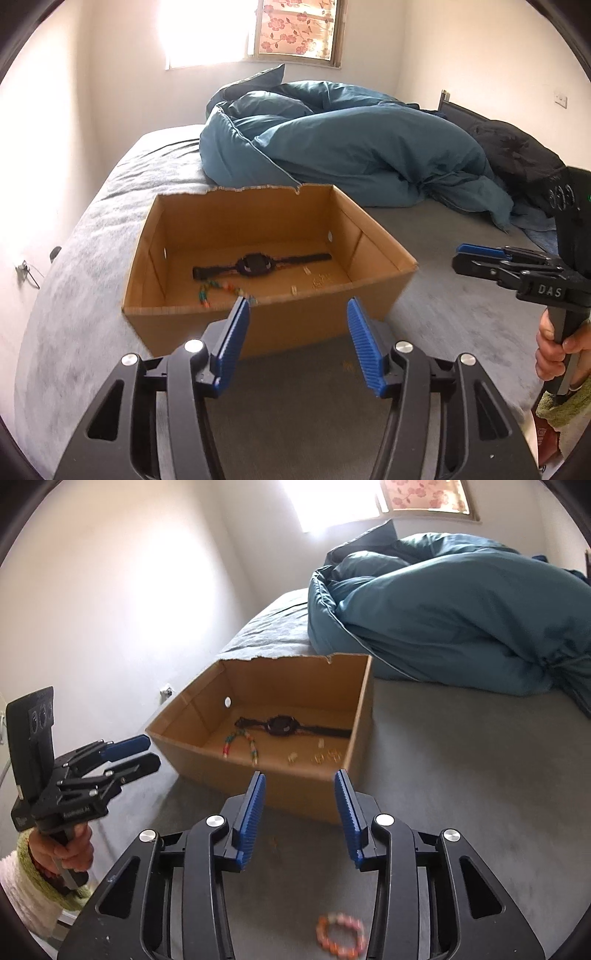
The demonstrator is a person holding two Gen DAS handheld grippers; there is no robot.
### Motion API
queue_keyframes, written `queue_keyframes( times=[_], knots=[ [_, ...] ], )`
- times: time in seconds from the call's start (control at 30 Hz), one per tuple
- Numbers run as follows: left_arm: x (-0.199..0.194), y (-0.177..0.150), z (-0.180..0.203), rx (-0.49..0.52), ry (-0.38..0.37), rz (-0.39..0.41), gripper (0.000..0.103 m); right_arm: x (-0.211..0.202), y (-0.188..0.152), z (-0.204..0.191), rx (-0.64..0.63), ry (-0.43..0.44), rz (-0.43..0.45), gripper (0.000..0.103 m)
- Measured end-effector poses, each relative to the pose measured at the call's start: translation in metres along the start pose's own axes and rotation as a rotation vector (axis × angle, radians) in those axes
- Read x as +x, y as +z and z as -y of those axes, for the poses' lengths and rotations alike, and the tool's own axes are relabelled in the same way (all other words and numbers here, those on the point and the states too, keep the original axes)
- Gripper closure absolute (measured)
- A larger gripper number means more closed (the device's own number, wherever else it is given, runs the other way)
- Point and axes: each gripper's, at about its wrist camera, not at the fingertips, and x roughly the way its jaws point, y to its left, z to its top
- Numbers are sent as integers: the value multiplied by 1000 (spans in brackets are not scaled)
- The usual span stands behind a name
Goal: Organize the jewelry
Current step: 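Withdraw both tools and lower the right tool around the orange-pink bead bracelet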
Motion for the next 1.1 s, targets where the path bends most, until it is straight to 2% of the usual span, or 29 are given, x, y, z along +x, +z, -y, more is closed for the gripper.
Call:
queue_keyframes(
  times=[0.17, 0.33, 0.5, 0.73, 0.9, 1.1],
  knots=[
    [-7, -29, 5, -34, -11, -20, 49, -21, -37, 10, 59, -18, 0, 64],
    [10, -54, 14, -59, -18, -53, 49, -24, -74, 24, 139, -43, -41, 64],
    [31, -66, 28, -30, -23, -74, 49, -16, -103, 30, 170, -70, -82, 68],
    [54, -66, 36, 6, -68, -54, 49, 6, -119, 26, 116, -101, -135, 74],
    [76, -62, 38, 36, -117, -67, 49, 13, -119, 27, 58, -103, -132, 74],
    [96, -61, 45, 70, -137, -96, 49, 22, -123, 30, 3, -94, -145, 75]
  ],
)
